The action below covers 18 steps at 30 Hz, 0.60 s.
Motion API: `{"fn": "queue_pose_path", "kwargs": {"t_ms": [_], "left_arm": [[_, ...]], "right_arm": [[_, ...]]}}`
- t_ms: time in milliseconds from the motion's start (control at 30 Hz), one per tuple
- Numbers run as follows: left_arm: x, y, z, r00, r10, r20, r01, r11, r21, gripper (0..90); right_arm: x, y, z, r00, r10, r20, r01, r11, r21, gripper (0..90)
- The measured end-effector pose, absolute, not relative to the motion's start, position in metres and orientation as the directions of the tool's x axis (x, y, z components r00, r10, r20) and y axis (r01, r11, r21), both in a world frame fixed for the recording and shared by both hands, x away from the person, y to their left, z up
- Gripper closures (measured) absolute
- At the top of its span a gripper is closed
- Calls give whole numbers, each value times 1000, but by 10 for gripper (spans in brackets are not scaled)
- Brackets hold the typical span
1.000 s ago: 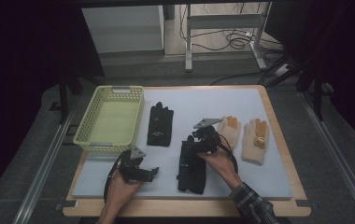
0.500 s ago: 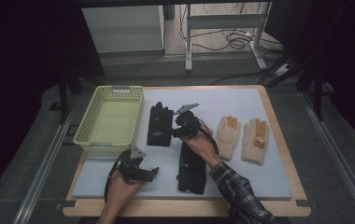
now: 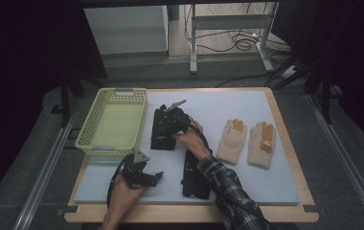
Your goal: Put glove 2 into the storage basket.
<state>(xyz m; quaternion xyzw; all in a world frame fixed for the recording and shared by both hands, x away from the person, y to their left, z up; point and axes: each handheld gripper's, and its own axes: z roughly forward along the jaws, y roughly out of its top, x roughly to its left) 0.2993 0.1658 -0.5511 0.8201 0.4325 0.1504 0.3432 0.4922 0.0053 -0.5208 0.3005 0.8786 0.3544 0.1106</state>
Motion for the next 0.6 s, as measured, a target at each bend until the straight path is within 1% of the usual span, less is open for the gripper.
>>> {"fn": "queue_pose_path", "kwargs": {"t_ms": [100,167,200,233,267,300,333,367,433,467,533,600], "left_arm": [[299,166,-551,581,812,-50,606,-391,693,33],[299,166,-551,581,812,-50,606,-391,693,33],[299,166,-551,581,812,-49,606,-391,693,33],[299,166,-551,581,812,-49,606,-391,693,34],[299,166,-551,581,812,-49,606,-391,693,33],[299,166,-551,581,812,-49,606,-391,693,33],[299,166,-551,581,812,-49,606,-391,693,34],[299,166,-551,581,812,-49,606,-391,693,33],[299,166,-551,581,812,-49,606,-391,693,33],[299,166,-551,581,812,-49,606,-391,693,33],[299,166,-551,581,812,-50,606,-391,693,33],[299,166,-551,581,813,-50,605,-390,694,34]], "right_arm": [[496,9,-525,-791,612,0,456,589,667,292],[497,14,-532,-800,599,-40,430,618,658,306],[495,16,-532,-800,599,-44,426,618,661,368],[495,16,-532,-800,599,-44,426,618,661,368],[494,15,-531,-801,597,-41,426,617,661,451],[494,15,-531,-801,597,-41,426,617,661,451],[493,14,-530,-795,605,-43,430,612,664,534],[492,14,-530,-792,609,-40,434,608,665,582],[490,15,-529,-795,605,-39,433,611,662,717],[490,15,-529,-795,605,-39,433,611,662,717],[488,16,-528,-792,609,-45,434,613,660,753],[487,17,-527,-785,619,-43,448,613,651,762]]}}
